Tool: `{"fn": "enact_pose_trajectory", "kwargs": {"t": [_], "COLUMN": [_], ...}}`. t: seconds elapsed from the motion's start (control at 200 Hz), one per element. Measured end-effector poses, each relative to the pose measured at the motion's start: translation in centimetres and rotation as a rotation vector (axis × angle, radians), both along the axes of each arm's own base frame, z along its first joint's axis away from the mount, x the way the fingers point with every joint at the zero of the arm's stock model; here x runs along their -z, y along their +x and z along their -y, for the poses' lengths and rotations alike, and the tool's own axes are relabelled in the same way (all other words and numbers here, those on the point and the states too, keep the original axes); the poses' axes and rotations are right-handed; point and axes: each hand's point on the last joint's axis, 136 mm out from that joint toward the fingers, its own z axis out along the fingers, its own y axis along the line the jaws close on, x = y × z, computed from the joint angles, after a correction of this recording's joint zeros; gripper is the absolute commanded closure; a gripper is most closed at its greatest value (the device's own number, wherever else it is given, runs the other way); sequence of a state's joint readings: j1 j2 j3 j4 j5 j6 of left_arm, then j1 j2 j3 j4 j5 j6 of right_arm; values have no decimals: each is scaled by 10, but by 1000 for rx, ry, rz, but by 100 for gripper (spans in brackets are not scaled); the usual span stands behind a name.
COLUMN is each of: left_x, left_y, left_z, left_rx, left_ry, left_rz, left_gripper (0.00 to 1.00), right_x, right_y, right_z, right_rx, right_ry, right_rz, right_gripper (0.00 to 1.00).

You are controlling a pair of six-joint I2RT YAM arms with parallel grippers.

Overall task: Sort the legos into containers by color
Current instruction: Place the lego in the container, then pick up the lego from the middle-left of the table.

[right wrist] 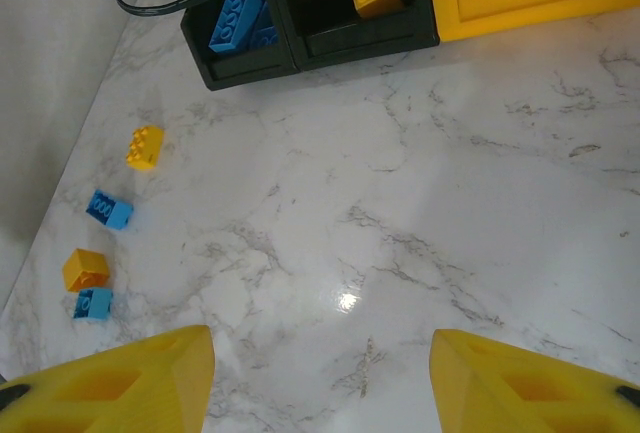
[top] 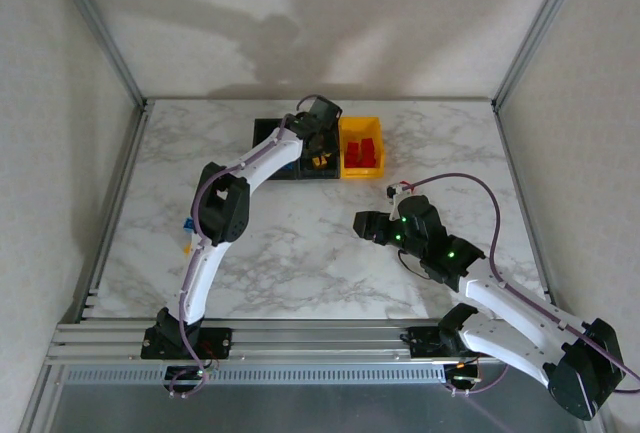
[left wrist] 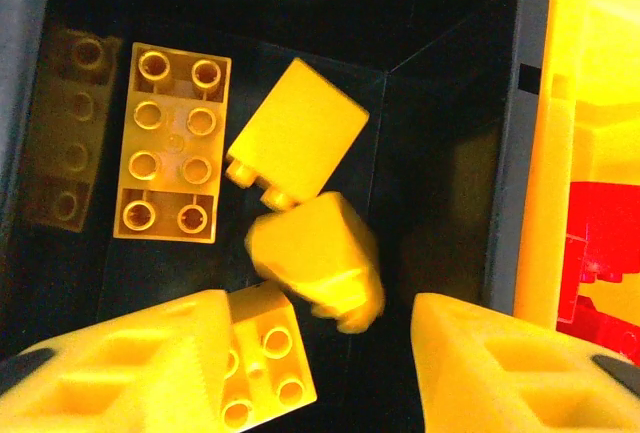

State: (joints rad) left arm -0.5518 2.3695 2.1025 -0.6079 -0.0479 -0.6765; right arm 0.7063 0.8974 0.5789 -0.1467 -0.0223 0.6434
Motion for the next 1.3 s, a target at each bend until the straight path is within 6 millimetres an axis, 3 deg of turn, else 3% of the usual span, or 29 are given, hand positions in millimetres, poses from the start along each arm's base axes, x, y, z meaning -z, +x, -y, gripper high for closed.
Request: {"fn": "enact_pose_trajectory", "kwargs": {"t": [0.205,0.305,0.396,0.581,0.676,0.766,0.956,1.016,1.167,1.302], "left_x": [-1,-9,-30,-102,-118,-111,-68,-60,-39,-18], "left_y": [-3,-18,-40,-87,-109,-127,-160,-168,-180,-185], "left_z": [-1,-9,-23,-63,-89,-121,-206,-229,-261,-281], "left_rx": [0,3,2,-25,-49,-89,-244,-294,-364,-410], "left_ry": [4,10,10,-14,-15,5,60,70,86,96], "left_rz": [-5,-15,-8,96,124,105,10,-9,-47,-91], "left_gripper": [48,45,42,39,39,38,35,30,27,27], "right_x": [0,0,0,-4,-6,-7,-11,-11,-7,-6], "right_y": [0,0,2,8,11,11,4,4,2,-2], "right_z": [0,0,-3,-17,-27,-42,-88,-102,-134,-151], "right_rx": [-1,-4,-15,-67,-106,-158,-301,-335,-410,-454], "right_ry": [-1,-4,-14,-6,1,-6,-17,-14,-14,-5], "right_rz": [1,3,5,20,25,37,75,79,84,87], "right_gripper": [41,41,41,40,40,39,39,39,39,40]}}
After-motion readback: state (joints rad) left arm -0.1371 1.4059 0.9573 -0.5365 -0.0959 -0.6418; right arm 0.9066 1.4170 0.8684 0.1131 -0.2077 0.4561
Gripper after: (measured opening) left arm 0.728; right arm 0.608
